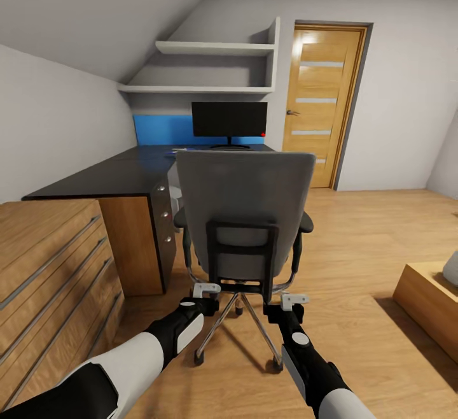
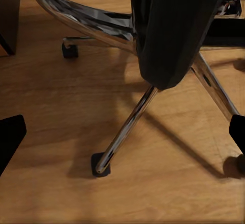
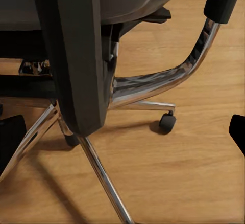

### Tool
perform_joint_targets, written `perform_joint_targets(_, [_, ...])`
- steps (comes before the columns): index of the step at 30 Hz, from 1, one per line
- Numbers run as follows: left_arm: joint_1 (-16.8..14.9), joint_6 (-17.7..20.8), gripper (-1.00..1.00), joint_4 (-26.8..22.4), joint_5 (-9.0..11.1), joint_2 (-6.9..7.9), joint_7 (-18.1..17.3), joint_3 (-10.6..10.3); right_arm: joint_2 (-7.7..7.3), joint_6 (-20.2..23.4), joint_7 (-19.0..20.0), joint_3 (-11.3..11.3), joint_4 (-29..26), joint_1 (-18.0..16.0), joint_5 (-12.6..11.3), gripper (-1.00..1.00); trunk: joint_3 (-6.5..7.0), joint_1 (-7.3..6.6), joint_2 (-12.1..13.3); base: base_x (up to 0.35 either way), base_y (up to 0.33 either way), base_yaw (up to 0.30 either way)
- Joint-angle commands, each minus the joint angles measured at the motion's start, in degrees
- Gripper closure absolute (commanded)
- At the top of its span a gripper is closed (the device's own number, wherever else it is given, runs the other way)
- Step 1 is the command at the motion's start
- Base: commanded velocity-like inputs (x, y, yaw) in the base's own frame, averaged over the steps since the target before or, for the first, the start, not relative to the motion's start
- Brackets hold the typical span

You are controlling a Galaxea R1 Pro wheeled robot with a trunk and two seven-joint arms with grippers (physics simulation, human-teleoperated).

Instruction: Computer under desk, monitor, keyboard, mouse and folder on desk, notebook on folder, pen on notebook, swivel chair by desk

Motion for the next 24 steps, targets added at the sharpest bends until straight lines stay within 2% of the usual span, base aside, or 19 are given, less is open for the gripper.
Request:
perform_joint_targets(1, [0.0, 0.2, -1.00, -0.1, 0.2, 0.00, 0.3, -0.3, 0.01, 0.0, -0.4, 0.0, 0.0, 0.0, 0.6, -1.00, -0.06, -0.01, 0.0, -0.009, -0.005, 0.000])
perform_joint_targets(19, [0.0, 0.2, -1.00, -0.1, 0.2, 0.00, 0.3, -0.3, 0.06, 0.0, -0.3, 0.0, 0.2, -0.1, 0.5, -1.00, -0.06, -0.01, 0.0, -0.002, -0.001, 0.000])
perform_joint_targets(24, [0.0, 0.1, -1.00, -0.1, 0.3, 0.00, 0.3, -1.5, 0.25, -0.1, -0.4, 0.1, 0.3, 0.0, 0.7, -1.00, -0.06, -0.01, 0.0, 0.000, 0.000, 0.000])
